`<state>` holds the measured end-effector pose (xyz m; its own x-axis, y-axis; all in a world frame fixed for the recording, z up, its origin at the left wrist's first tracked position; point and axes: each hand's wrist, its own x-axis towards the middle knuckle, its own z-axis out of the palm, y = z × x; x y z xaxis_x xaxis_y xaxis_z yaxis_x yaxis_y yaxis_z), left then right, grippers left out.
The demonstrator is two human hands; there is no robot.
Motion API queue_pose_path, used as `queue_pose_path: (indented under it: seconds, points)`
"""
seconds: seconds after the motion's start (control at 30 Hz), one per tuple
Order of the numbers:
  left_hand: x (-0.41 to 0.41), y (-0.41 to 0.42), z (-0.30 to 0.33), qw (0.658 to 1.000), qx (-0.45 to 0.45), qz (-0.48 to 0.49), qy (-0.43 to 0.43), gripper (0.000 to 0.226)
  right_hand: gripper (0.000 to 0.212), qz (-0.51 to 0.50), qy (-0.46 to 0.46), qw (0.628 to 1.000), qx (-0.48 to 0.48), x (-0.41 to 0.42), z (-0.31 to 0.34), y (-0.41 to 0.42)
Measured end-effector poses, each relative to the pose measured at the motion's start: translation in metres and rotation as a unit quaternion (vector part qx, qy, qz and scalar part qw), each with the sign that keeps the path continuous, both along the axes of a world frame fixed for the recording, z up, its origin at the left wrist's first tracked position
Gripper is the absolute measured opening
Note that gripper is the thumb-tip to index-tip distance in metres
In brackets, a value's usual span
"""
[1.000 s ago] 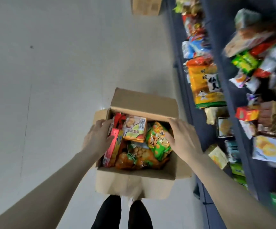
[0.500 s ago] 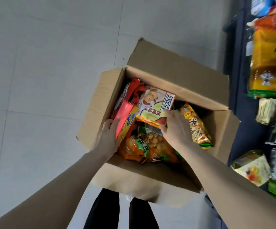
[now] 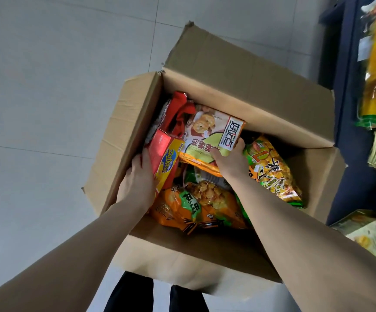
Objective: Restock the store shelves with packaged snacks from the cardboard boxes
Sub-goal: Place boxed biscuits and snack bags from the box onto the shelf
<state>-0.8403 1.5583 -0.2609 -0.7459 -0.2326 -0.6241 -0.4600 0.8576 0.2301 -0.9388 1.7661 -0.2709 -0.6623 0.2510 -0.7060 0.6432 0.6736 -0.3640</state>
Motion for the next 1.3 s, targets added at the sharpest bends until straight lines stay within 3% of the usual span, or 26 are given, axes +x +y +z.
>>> queue_pose_path:
  seconds: [0.1,0.3,0.43,0.5,0.63,0.73,0.87,0.97,1.13,1.3]
  points:
    - [-0.006,-0.002,0.000,1.000,0.008,0.027,-0.009,0.085,0.081,-0.119,-0.032,0.990,-0.062,-0.007,-0.005,-0.005]
    - [-0.013,0.003,0.009,0.998,0.010,0.051,0.018,0.069,0.026,-0.234,-0.079,0.948,-0.198,-0.013,-0.003,-0.015]
    - [-0.011,0.009,0.028,0.999,0.004,0.031,-0.009,0.068,0.050,-0.186,-0.022,0.967,-0.170,-0.008,0.022,-0.010]
    - [-0.013,0.013,0.044,0.999,0.013,0.016,-0.037,0.069,0.044,-0.152,0.005,0.979,-0.133,0.000,0.047,0.003]
    - [-0.023,0.017,0.092,0.996,0.062,0.024,-0.056,0.073,0.041,-0.104,0.018,0.992,-0.064,0.022,0.107,0.041]
    - [-0.031,0.021,0.134,0.991,0.107,0.050,-0.062,0.077,0.043,-0.130,0.026,0.990,-0.055,0.039,0.162,0.067]
    - [-0.038,0.023,0.189,0.965,0.246,0.050,-0.075,0.096,0.038,-0.160,0.040,0.985,-0.058,0.059,0.247,0.089]
    - [-0.048,0.031,0.242,0.935,0.336,0.090,-0.071,0.104,0.038,-0.130,0.083,0.987,-0.049,0.067,0.320,0.102]
    - [-0.078,0.069,0.384,0.922,0.388,-0.001,0.002,0.061,0.040,-0.068,0.177,0.982,0.022,0.069,0.444,0.126]
    - [-0.119,0.096,0.475,0.904,0.422,-0.036,0.066,0.060,0.042,-0.060,0.265,0.959,0.082,0.075,0.550,0.150]
